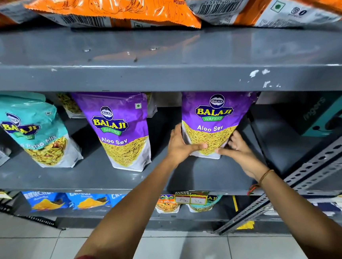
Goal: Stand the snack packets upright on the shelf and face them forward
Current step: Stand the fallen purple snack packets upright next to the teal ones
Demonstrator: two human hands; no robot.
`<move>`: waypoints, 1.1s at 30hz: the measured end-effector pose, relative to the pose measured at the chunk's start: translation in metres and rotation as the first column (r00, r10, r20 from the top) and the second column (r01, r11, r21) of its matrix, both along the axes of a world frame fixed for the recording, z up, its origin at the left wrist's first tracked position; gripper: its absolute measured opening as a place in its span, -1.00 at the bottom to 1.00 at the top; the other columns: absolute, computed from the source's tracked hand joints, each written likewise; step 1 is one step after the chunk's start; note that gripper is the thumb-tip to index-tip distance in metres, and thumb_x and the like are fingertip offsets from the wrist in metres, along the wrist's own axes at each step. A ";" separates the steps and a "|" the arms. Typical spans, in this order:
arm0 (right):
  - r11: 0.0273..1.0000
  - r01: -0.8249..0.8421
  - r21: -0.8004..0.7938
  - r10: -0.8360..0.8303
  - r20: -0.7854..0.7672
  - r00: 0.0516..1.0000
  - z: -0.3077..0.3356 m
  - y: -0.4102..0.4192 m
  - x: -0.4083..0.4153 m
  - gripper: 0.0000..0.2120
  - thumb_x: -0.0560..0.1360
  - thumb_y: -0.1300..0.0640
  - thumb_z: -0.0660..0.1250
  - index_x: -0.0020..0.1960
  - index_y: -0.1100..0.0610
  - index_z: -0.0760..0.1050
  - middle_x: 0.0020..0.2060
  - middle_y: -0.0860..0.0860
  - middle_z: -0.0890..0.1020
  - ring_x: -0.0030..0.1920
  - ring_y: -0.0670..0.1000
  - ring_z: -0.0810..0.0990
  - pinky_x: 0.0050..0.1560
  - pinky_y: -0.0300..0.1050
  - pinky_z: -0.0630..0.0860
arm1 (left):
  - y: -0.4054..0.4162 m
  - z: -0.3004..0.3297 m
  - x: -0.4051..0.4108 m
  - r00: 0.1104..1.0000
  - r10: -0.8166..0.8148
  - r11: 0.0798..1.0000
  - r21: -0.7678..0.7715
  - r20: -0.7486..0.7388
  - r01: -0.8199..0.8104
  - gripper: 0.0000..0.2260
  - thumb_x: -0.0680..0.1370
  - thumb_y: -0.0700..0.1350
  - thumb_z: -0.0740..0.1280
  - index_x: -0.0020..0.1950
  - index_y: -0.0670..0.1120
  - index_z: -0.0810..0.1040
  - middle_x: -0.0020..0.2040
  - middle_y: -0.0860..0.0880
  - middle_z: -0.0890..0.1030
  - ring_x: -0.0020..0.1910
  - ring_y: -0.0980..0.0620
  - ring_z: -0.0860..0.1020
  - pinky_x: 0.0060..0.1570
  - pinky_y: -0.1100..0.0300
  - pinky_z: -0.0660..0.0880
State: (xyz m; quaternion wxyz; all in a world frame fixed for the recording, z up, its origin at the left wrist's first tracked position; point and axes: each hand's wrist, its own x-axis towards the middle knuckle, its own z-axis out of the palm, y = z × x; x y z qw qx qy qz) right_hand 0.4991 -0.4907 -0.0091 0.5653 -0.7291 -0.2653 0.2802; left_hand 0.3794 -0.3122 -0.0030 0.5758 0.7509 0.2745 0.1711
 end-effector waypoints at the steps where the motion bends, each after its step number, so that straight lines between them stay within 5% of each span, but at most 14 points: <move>1: 0.999 -0.040 -0.018 0.039 -0.018 0.999 0.002 0.002 0.003 -0.37 0.36 0.37 0.48 0.25 -0.13 0.36 0.12 -0.21 0.63 0.15 -0.27 0.58 0.06 -0.42 0.50 | 0.002 -0.002 0.000 0.999 -0.040 0.999 -0.032 -0.013 0.039 -0.15 0.14 0.00 0.66 0.35 0.01 0.34 0.18 0.10 0.47 0.23 0.12 0.48 0.17 0.29 0.45; 3: 0.996 -0.081 -0.036 0.079 -0.048 0.996 0.002 0.006 0.006 -0.36 0.33 0.36 0.51 0.24 -0.10 0.33 0.17 -0.14 0.60 0.17 -0.24 0.58 0.11 -0.36 0.53 | 0.002 -0.005 -0.002 0.996 -0.083 0.993 -0.089 -0.030 0.080 -0.25 0.18 -0.07 0.65 0.26 0.06 0.35 0.08 0.24 0.54 0.05 0.36 0.53 -0.10 0.55 0.44; 5: 0.996 -0.078 -0.052 0.075 -0.057 0.996 -0.002 0.007 0.007 -0.36 0.32 0.37 0.51 0.20 -0.10 0.33 0.15 -0.15 0.59 0.11 -0.29 0.59 0.08 -0.38 0.54 | 0.000 -0.009 -0.004 0.998 -0.060 0.993 -0.107 -0.031 0.057 -0.30 0.19 -0.06 0.65 0.20 0.08 0.36 0.01 0.31 0.55 -0.04 0.42 0.54 -0.22 0.60 0.43; 12: 0.994 -0.056 -0.098 0.047 -0.090 0.995 -0.004 -0.008 0.008 -0.25 0.30 0.40 0.52 0.37 0.07 0.28 0.11 -0.13 0.60 0.00 -0.27 0.62 -0.09 -0.41 0.54 | -0.021 -0.018 -0.012 0.998 0.007 0.999 -0.046 -0.055 -0.009 -0.29 0.12 0.17 0.62 0.18 0.12 0.39 0.08 0.22 0.63 0.11 0.09 0.62 0.17 0.03 0.56; 19: 0.994 -0.052 -0.100 0.042 -0.094 0.995 -0.001 -0.014 -0.002 -0.24 0.33 0.44 0.47 0.41 0.11 0.22 0.29 0.08 0.54 0.24 0.00 0.53 0.18 -0.21 0.48 | -0.032 -0.009 -0.020 0.999 -0.006 0.995 -0.096 -0.052 0.001 -0.18 0.21 0.07 0.63 0.37 -0.02 0.34 0.28 0.04 0.57 0.27 -0.01 0.55 0.21 0.10 0.51; 23: 0.997 0.074 -0.034 -0.075 -0.016 0.997 -0.001 -0.015 -0.019 -0.14 0.30 0.38 0.52 0.43 0.06 0.14 0.35 0.09 0.50 0.28 0.02 0.53 0.18 -0.20 0.52 | -0.031 -0.006 -0.044 1.000 0.009 0.995 -0.096 -0.020 -0.011 -0.05 0.24 0.00 0.63 0.51 -0.04 0.20 0.41 -0.09 0.49 0.37 -0.04 0.48 0.37 0.00 0.42; 26: 0.968 0.247 0.043 -0.249 0.046 0.968 0.001 -0.011 -0.042 0.05 0.24 0.31 0.59 0.51 0.01 0.02 0.47 0.07 0.34 0.43 0.03 0.40 0.40 0.04 0.40 | -0.025 -0.003 -0.075 0.998 0.045 0.995 -0.087 0.039 -0.042 -0.12 0.27 -0.12 0.61 0.50 -0.09 0.25 0.39 -0.18 0.47 0.39 -0.07 0.46 0.39 0.01 0.41; 29: 0.879 0.471 0.074 -0.475 0.222 0.852 0.008 0.003 -0.079 0.14 0.16 0.05 0.64 0.54 0.08 0.02 0.51 0.07 0.20 0.52 0.02 0.22 0.53 0.12 0.19 | -0.007 0.003 -0.122 0.984 0.120 0.993 -0.015 0.131 -0.120 -0.27 0.28 -0.11 0.61 0.39 -0.13 0.41 0.27 -0.11 0.57 0.27 -0.01 0.54 0.28 0.13 0.47; 33: 0.795 0.572 0.201 -0.605 0.321 0.728 0.016 0.033 -0.141 0.08 0.11 -0.15 0.55 0.50 0.06 0.14 0.42 0.08 0.30 0.46 0.09 0.28 0.51 0.08 0.21 | 0.030 0.008 -0.190 0.954 0.225 0.969 0.058 0.197 -0.240 -0.46 0.29 -0.03 0.59 0.22 -0.07 0.51 0.10 0.03 0.62 0.10 0.04 0.59 0.03 0.35 0.53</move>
